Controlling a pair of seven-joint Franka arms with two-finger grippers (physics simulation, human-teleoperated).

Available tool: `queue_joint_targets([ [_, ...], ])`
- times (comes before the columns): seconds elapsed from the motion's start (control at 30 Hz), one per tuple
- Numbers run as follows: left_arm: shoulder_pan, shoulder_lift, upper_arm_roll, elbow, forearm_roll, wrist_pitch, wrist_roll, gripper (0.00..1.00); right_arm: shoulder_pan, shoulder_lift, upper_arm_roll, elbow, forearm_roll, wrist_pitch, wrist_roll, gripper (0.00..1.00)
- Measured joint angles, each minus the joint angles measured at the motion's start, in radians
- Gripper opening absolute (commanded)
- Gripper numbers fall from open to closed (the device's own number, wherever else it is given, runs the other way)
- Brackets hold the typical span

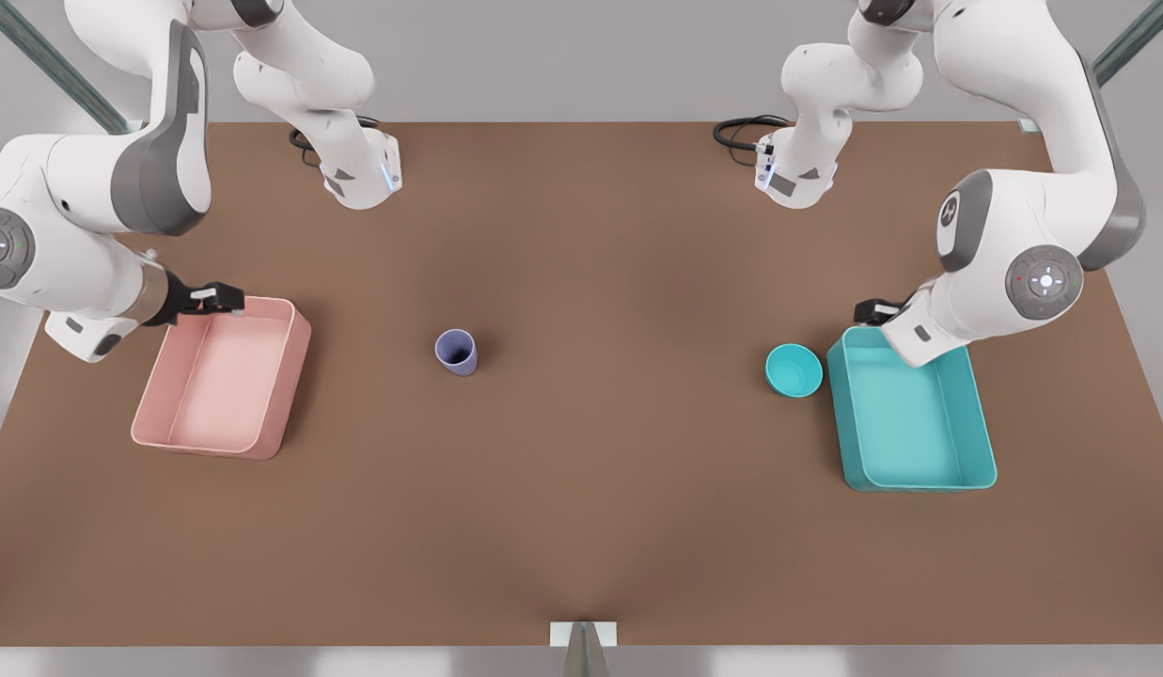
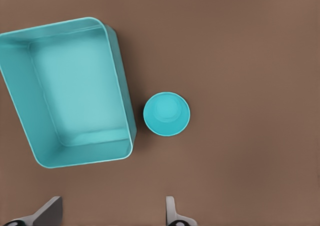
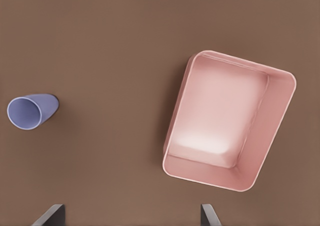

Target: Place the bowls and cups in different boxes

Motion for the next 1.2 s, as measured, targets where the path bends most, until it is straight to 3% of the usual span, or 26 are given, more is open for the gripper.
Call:
queue_joint_targets([
  [0.07, 0.002, -0.001, 0.000, -0.016, 0.000, 0.009, 0.007, 1.00, 0.000, 0.002, 0.000, 0.000, 0.000, 0.007, -0.003, 1.00],
  [0.17, -0.015, -0.002, -0.074, -0.273, 0.047, 0.116, 0.014, 1.00, 0.040, 0.054, 0.002, 0.001, 0.019, 0.035, -0.008, 1.00],
  [0.3, -0.051, 0.086, -0.117, -0.500, 0.105, 0.386, 0.021, 1.00, 0.226, 0.171, 0.003, 0.003, 0.036, 0.114, 0.016, 1.00],
  [0.4, -0.052, 0.121, -0.133, -0.537, 0.144, 0.540, 0.025, 1.00, 0.274, 0.201, 0.003, -0.091, 0.043, 0.214, 0.064, 1.00],
  [0.6, -0.068, 0.163, -0.163, -0.598, 0.209, 0.700, 0.025, 1.00, 0.266, 0.064, 0.001, -0.461, 0.060, 0.511, 0.151, 1.00],
  [0.8, -0.057, 0.227, -0.164, -0.630, 0.275, 0.767, 0.007, 1.00, 0.312, 0.085, 0.003, -0.599, 0.087, 0.757, 0.253, 1.00],
  [0.83, -0.056, 0.236, -0.164, -0.631, 0.282, 0.773, 0.004, 0.86, 0.318, 0.087, 0.003, -0.610, 0.089, 0.783, 0.270, 1.00],
  [0.9, -0.056, 0.245, -0.164, -0.629, 0.295, 0.784, -0.004, 0.47, 0.331, 0.074, 0.003, -0.639, 0.091, 0.822, 0.300, 1.00],
  [0.97, -0.057, 0.248, -0.165, -0.627, 0.309, 0.790, -0.019, 0.21, 0.352, 0.061, 0.004, -0.670, 0.093, 0.847, 0.327, 1.00],
  [1.2, -0.060, 0.227, -0.207, -0.567, 0.315, 0.745, -0.094, 0.21, 0.401, 0.052, 0.005, -0.753, 0.098, 0.927, 0.411, 1.00],
])
